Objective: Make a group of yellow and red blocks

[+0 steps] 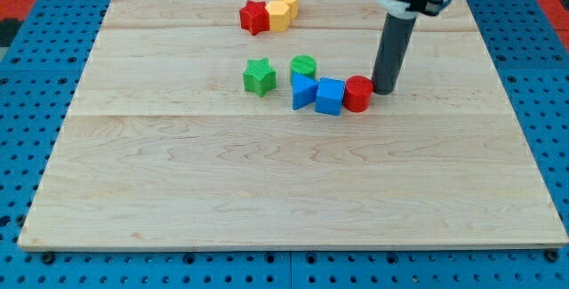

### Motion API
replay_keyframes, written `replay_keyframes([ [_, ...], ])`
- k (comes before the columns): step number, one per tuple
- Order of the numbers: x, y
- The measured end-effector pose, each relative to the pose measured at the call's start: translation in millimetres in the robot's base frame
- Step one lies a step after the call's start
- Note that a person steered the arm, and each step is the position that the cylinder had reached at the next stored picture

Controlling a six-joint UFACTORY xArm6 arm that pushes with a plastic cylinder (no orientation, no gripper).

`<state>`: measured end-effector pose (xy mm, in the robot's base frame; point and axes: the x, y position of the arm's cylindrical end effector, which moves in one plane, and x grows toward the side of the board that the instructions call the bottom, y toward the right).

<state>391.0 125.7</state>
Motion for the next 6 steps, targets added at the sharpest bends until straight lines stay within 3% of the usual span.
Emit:
replay_keyframes([
  [2,49,0],
  [3,52,-3],
  [6,15,-41],
])
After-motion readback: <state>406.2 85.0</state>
